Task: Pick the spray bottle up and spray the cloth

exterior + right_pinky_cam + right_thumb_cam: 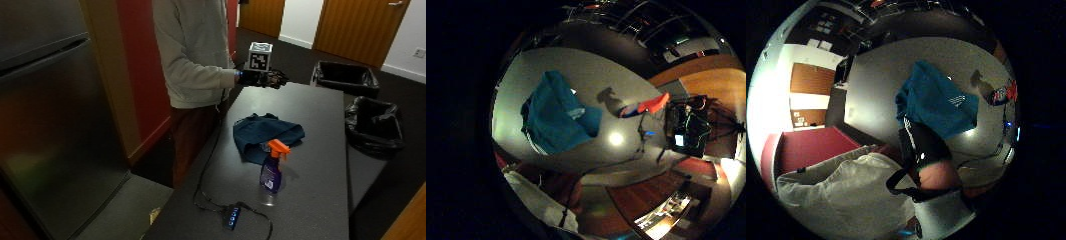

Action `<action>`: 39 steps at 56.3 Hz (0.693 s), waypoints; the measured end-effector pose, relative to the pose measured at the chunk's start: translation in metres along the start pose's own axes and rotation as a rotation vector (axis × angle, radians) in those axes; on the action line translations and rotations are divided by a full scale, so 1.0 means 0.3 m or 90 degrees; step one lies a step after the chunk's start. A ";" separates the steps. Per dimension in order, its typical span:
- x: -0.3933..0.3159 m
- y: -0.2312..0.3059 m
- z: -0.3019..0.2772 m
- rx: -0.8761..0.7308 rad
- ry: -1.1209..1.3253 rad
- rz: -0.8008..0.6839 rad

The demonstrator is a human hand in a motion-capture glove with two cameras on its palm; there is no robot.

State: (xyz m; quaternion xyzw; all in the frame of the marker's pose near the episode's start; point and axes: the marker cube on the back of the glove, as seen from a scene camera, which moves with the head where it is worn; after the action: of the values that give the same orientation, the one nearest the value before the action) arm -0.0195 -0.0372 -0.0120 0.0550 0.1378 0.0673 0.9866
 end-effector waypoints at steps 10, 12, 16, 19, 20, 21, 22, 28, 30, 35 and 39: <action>-0.046 0.015 -0.006 0.085 -0.195 0.093; -0.034 0.017 -0.007 0.101 -0.205 0.111; -0.017 0.022 -0.002 0.131 -0.216 0.153; 0.006 0.028 0.003 0.153 -0.224 0.180; 0.012 0.030 0.005 0.159 -0.226 0.188; 0.019 0.032 0.007 0.166 -0.228 0.196; 0.028 0.034 0.009 0.173 -0.231 0.205; 0.081 0.055 0.028 0.215 -0.247 0.263; 0.093 0.063 0.036 0.227 -0.253 0.278; 0.110 0.083 0.069 0.268 -0.281 0.324; 0.129 0.094 0.102 0.310 -0.302 0.369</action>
State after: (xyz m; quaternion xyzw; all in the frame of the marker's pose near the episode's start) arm 0.0227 -0.0065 0.0104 0.3358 -0.1013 0.2918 0.8898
